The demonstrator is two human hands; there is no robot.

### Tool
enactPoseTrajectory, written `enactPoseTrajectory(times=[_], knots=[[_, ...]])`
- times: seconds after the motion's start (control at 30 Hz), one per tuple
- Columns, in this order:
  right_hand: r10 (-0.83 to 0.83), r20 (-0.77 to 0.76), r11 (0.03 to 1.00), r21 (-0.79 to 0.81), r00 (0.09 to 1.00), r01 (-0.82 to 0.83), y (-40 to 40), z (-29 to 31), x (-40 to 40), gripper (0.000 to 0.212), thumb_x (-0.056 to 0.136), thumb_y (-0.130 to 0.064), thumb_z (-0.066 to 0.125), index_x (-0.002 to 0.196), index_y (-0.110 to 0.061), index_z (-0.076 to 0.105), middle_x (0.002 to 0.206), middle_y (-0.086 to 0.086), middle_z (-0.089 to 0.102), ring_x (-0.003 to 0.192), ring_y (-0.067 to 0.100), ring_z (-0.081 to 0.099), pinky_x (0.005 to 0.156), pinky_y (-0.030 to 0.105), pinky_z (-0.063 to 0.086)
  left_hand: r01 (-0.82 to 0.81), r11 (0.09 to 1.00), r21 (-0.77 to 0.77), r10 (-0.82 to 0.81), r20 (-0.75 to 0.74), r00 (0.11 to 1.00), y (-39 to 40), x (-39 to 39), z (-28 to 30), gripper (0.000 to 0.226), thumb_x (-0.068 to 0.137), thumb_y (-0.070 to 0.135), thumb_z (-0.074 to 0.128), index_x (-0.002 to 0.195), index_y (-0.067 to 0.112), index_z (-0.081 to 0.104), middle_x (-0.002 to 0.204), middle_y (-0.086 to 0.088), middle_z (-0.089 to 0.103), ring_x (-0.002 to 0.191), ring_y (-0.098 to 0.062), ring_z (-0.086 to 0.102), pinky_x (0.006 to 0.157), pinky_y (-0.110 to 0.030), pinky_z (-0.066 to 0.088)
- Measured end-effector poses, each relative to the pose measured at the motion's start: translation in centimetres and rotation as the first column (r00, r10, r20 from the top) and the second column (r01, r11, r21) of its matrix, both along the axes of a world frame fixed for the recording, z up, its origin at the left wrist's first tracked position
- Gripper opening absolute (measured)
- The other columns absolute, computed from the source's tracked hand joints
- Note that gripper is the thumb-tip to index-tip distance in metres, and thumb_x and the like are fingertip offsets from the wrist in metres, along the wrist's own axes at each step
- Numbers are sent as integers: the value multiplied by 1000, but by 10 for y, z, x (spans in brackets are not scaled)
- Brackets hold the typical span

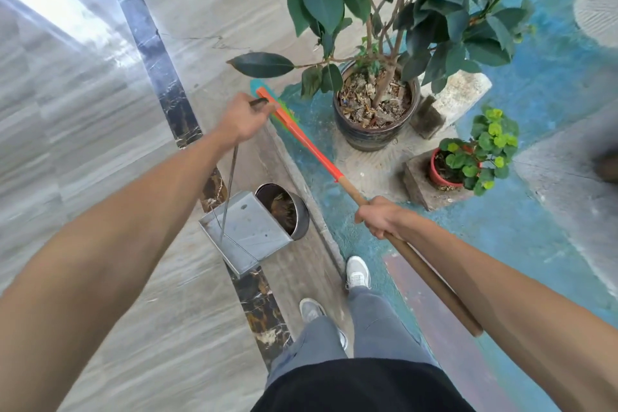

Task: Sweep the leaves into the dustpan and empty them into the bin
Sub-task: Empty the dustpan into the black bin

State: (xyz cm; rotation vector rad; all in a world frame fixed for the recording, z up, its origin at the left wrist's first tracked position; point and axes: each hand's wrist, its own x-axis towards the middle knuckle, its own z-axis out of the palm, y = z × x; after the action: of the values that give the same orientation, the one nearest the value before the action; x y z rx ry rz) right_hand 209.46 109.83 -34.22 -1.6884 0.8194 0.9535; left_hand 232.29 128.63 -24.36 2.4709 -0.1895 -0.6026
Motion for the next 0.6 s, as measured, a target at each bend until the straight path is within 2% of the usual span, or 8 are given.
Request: enactPoseTrajectory(times=[0.1, 0.27, 0.37, 0.53, 0.6], knots=[[-5, -12, 1000, 4, 1000, 5, 0, 0, 0, 15, 81, -13, 59, 75, -6, 47, 50, 9, 42, 37, 18, 36, 40, 24, 30, -29, 999, -41, 30, 19, 999, 7, 5, 13, 47, 91, 44, 62, 53, 20, 47, 51, 0, 39, 44, -14, 35, 50, -30, 31], [-30, -29, 998, 47, 999, 31, 3, 1, 0, 13, 83, -11, 57, 80, -5, 47, 53, 7, 41, 39, 16, 35, 38, 22, 28, 78, 996, -45, -78, -2, 997, 1, -8, 15, 45, 90, 46, 62, 58, 16, 54, 51, 2, 39, 42, -8, 35, 49, -27, 29], [-16, -17, 999, 31, 1000, 16, 3, 6, -1, 14, 84, -10, 57, 76, -6, 45, 52, 8, 40, 37, 16, 33, 37, 21, 27, 77, 997, -27, -77, -9, 997, -2, -20, 3, 45, 94, 39, 60, 54, 23, 46, 52, 3, 41, 43, -5, 39, 50, -27, 30], [-27, -6, 999, 30, 1000, 27, -12, 11, -8, 16, 85, -9, 55, 74, -7, 44, 53, 7, 39, 36, 16, 32, 38, 20, 24, 55, 998, -42, -55, -11, 998, 1, -19, 7, 41, 92, 42, 62, 57, 26, 47, 53, 5, 44, 46, -8, 40, 45, -16, 31], [-18, 3, 999, 28, 1000, 18, -15, 11, -13, 16, 84, -10, 55, 73, -7, 44, 52, 7, 39, 37, 16, 32, 40, 21, 25, 55, 997, -57, -56, -14, 998, 6, -18, 10, 44, 90, 47, 62, 58, 20, 49, 53, 2, 43, 45, -10, 38, 48, -23, 32]])
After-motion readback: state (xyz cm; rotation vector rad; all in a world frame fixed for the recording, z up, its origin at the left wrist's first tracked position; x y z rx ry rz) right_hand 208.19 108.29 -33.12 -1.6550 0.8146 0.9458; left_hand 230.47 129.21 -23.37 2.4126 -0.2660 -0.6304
